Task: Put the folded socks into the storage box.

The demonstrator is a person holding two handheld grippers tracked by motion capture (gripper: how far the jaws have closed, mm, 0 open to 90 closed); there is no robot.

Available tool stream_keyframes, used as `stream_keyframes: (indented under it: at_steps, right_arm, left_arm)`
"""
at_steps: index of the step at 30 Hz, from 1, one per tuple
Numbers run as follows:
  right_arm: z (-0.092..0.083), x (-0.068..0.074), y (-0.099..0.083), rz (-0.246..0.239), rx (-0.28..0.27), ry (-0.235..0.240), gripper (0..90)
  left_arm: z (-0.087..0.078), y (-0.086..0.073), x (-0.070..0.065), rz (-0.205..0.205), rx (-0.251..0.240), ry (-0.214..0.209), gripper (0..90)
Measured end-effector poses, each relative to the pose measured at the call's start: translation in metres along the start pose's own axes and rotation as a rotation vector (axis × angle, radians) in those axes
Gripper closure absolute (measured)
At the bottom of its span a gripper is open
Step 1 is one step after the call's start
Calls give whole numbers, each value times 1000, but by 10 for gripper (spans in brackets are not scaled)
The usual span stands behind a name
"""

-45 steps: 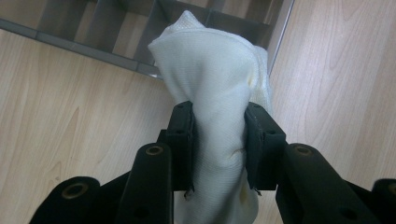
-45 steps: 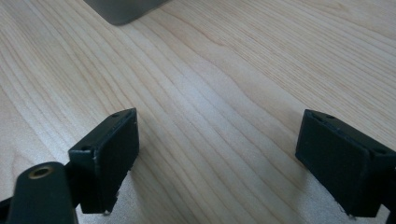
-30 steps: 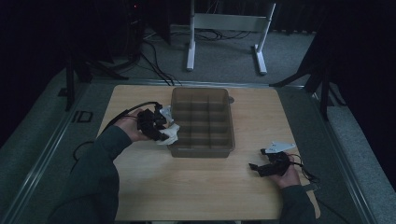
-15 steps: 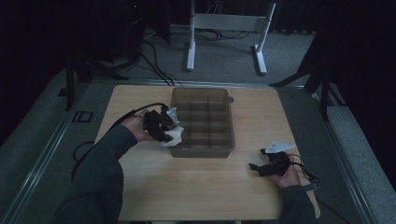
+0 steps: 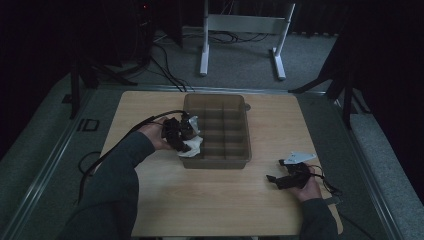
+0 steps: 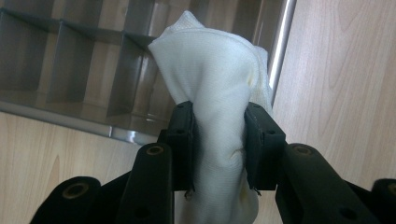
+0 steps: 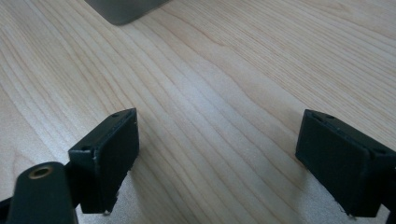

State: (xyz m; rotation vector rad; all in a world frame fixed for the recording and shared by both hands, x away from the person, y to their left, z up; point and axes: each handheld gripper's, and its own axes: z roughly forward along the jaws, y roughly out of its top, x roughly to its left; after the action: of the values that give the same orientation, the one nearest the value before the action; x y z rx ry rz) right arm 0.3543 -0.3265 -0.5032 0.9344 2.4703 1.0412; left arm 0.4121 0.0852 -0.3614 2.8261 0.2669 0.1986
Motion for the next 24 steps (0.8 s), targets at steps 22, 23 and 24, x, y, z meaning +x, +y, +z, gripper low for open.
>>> stream_keyframes:
  at_steps: [22, 23, 24]
  right_arm:
    - [0, 0, 0, -2, -1, 2, 130]
    - [0, 0, 0, -2, -1, 2, 130]
    - [0, 0, 0, -2, -1, 2, 130]
  left_arm:
    - [19, 15, 3, 17, 87, -23, 675]
    - [20, 15, 3, 15, 89, -25, 675]
    - [21, 16, 3, 15, 91, -26, 675]
